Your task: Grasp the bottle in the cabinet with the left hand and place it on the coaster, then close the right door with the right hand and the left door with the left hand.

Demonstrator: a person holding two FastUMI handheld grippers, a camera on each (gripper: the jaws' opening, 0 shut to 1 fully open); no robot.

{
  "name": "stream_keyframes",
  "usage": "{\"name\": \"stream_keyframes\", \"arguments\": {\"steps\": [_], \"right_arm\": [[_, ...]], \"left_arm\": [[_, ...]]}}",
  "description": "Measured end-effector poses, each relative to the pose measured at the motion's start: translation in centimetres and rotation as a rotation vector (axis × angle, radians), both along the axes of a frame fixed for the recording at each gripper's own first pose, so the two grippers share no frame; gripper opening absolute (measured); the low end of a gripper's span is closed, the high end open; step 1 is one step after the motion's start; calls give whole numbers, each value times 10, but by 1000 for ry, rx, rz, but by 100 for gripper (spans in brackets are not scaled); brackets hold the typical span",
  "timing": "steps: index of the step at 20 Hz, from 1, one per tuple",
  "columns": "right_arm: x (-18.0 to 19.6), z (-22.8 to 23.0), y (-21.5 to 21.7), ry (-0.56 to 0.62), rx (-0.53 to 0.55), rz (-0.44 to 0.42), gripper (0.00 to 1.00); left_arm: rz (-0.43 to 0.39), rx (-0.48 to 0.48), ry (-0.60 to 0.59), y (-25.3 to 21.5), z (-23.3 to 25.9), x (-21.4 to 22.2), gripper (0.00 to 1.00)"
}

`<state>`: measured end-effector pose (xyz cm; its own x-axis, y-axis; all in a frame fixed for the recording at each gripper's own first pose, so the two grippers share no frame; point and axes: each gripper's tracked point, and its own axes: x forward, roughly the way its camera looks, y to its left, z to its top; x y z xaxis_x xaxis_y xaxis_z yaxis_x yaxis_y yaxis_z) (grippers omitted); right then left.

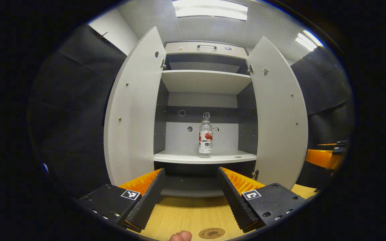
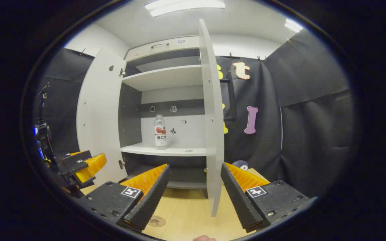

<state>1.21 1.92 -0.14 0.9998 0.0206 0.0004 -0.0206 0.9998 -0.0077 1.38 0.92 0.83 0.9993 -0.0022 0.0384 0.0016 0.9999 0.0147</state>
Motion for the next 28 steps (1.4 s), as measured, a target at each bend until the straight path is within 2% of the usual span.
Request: {"name": "stream_keyframes", "arguments": {"steps": [1,2,3,5,7,8,9,10,12,13,14,20,24,28], "right_arm": [[-1,0,2,-1,-4,3,99],[-2,1,3,-4,-10,7,99],[-3,3,5,-7,-15,9,99],[-5,7,8,-15,-24,10,99],[-11,9,10,-26,-27,8,99],[-13,11,11,-28,-28,5,99],[-16,10,10,-28,-28,0,99],[-19,12,10,-30,-29,-8,99],[-25,15,9,-33,-28,-25,99],[-26,16,9,-31,-29,-35,99],[-27,18,8,-29,-31,-45,99],[-35,15,-6,-7,-14,-150,99],[-36,13,-22,6,6,-228,99],[-31,13,-31,2,29,-269,99]], "left_arm": [[-9,-6,-5,-1,2,3,94],[-21,-9,-6,-2,5,7,99],[-29,-8,-7,-4,7,12,94],[-58,-10,-25,-10,16,29,95],[-120,-46,-33,-25,25,55,94],[-143,-76,-23,-32,27,71,99],[-157,-102,-19,-37,33,89,95],[-156,-115,-19,-39,40,107,99],[-136,-118,-41,-39,51,145,95],[-134,-111,-39,-40,54,164,99],[-135,-102,-29,-42,53,183,94],[-114,-34,-3,-42,52,279,94],[-133,-11,35,-55,36,321,94],[-131,13,48,-60,26,347,95]]}}
